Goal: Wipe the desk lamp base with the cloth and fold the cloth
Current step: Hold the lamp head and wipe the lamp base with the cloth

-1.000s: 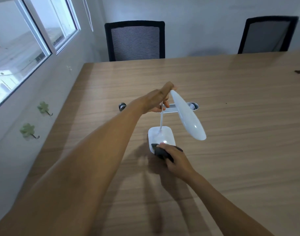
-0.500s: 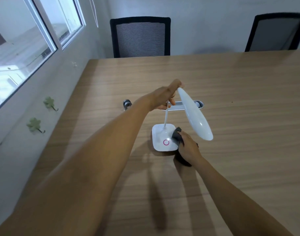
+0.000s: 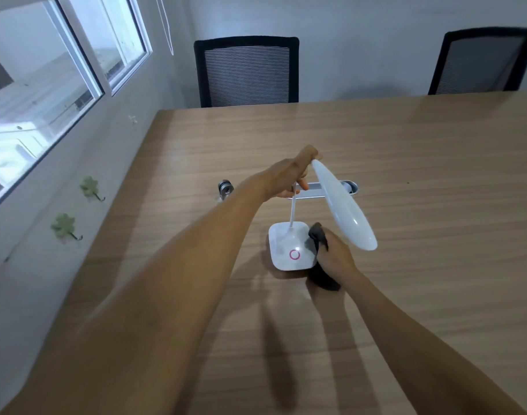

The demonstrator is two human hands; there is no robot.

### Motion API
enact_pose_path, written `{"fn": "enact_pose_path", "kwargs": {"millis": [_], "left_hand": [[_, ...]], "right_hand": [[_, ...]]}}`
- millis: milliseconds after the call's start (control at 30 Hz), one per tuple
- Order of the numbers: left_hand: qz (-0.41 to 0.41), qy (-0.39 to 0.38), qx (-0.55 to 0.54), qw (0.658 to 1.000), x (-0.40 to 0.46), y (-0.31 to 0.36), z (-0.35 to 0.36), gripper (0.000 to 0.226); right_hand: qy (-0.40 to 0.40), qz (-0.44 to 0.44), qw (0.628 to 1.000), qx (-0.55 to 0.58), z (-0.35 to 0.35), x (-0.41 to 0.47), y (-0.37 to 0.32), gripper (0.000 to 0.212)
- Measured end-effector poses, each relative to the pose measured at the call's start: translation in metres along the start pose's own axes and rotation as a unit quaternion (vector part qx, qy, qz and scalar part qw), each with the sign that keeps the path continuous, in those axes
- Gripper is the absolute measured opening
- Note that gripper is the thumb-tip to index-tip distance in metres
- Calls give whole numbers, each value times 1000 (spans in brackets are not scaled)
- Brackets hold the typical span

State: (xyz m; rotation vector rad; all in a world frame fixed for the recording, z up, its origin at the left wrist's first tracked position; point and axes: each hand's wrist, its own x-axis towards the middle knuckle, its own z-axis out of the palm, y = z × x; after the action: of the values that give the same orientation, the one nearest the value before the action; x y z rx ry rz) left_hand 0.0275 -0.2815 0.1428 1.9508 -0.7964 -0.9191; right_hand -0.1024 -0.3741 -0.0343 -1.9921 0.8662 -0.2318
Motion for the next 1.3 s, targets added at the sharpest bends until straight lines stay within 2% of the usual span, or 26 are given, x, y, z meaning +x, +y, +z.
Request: {"fn": "enact_pose_path", "kwargs": {"millis": [67,100,167,267,333,400,500,533,567,633,767,867,933,1000,1067,1200,1300], "left_hand": [[-1,2,-2,1000,0,1,0,55],[-2,1,-4,1000,1,1,-1,57],[-3,-5,-12,1000,1,0,0,59],[5,-7,-21,1000,1,-2,-1,48],[8,0,-31,999,2,-4,-1,48],[13,7,-33,999,4,-5,1,54],[14,14,-31,999,5,-6,1,55],[13,15,-28,999,5,-6,2,55],[10,15,-25,1000,5,-5,2,56],[4,16,-27,999,7,-5,1,57],[1,14,-23,1000,11,-5,1,55],[0,16,-18,1000,12,-5,1,54],[0,18,-19,1000,11,-5,3,53],[1,20,-19,1000,12,-5,3,53],[-2,19,-20,1000,13,-5,3,54],[-6,17,-10,1000,13,-5,3,60],[-6,20,2,1000,13,-3,5,65]], "right_hand": [[45,-10,999,6,10,-7,-17,38],[55,-44,997,6,18,-12,-25,35],[13,-117,993,-8,34,-27,-32,40],[-35,-165,976,-141,42,-28,-20,53],[-34,-160,976,-141,37,-22,-13,53],[-13,-129,989,-71,34,-20,-11,48],[75,-3,994,85,28,-13,-20,34],[95,28,990,104,26,-12,-28,32],[94,25,990,106,27,-11,-36,31],[39,-29,996,74,32,-18,-50,37],[-17,-95,993,-64,34,-17,-31,52],[-13,-16,999,-31,14,-2,-28,31],[4,19,999,-36,8,2,-35,30],[13,-19,999,-31,14,-10,-45,36],[-19,-84,996,-19,26,-26,-44,48],[-28,-168,978,-118,26,-25,-21,54],[23,-62,998,-24,15,-14,-33,42]]}}
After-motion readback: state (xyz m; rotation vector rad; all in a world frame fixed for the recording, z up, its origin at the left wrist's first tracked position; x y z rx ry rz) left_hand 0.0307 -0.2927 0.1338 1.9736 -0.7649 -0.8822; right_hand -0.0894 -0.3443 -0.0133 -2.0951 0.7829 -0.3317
